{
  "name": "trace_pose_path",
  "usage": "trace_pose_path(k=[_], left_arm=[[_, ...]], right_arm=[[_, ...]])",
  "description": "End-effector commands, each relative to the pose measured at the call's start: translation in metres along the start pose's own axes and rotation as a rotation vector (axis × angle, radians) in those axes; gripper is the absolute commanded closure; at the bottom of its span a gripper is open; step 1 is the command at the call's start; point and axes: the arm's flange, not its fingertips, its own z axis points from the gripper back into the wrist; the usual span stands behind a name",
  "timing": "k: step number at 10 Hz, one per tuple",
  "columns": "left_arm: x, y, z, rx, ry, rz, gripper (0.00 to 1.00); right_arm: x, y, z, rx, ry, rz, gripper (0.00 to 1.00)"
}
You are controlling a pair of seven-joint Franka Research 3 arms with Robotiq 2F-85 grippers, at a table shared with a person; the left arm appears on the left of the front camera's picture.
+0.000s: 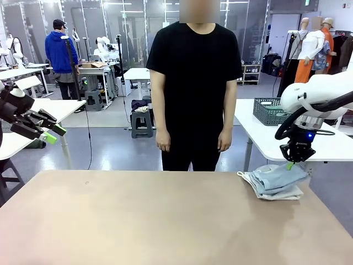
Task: Fold the towels and place them in the basket.
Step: Stack the folded Towel with hook on the right side of the table.
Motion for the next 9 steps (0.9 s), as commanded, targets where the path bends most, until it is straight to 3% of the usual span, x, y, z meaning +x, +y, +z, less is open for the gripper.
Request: trace_pose_path(k=[1, 2, 3, 4, 5, 6, 7, 8, 9], left_arm=[[0.002, -0.002, 0.001, 0.007, 0.016, 0.012, 0.34], [0.002, -0.002, 0.001, 0.007, 0.016, 0.012, 0.34], [0.002, -0.002, 0.001, 0.007, 0.016, 0.012, 0.34], [0.002, -0.002, 0.001, 0.007, 0.016, 0.012, 0.34], [0.002, -0.002, 0.001, 0.007, 0.016, 0.012, 0.34], [0.002, -0.002, 0.001, 0.007, 0.016, 0.012, 0.34], [0.002, -0.002, 0.001, 0.007, 0.016, 0.012, 0.34], [0.002, -0.002, 0.001, 0.007, 0.016, 0.012, 0.34], [0.002, -0.002, 0.001, 0.007, 0.016, 0.012, 0.34]], right_arm=[[0.003, 0.007, 0.0, -0.014, 0.017, -0.015, 0.74], [0.002, 0.008, 0.002, -0.007, 0.013, -0.008, 0.58], [0.001, 0.01, 0.005, -0.008, 0.015, 0.0, 0.54], [-0.001, 0.014, 0.011, -0.018, 0.014, 0.007, 0.38], [-0.005, 0.018, 0.02, -0.031, 0.005, 0.009, 0.34], [-0.011, 0.026, 0.037, -0.049, -0.006, 0.016, 0.18], [-0.022, 0.036, 0.059, -0.063, 0.0, 0.023, 0.14], [-0.039, 0.046, 0.089, -0.078, -0.008, 0.027, 0.0], [-0.057, 0.056, 0.118, -0.094, -0.024, 0.038, 0.0]])
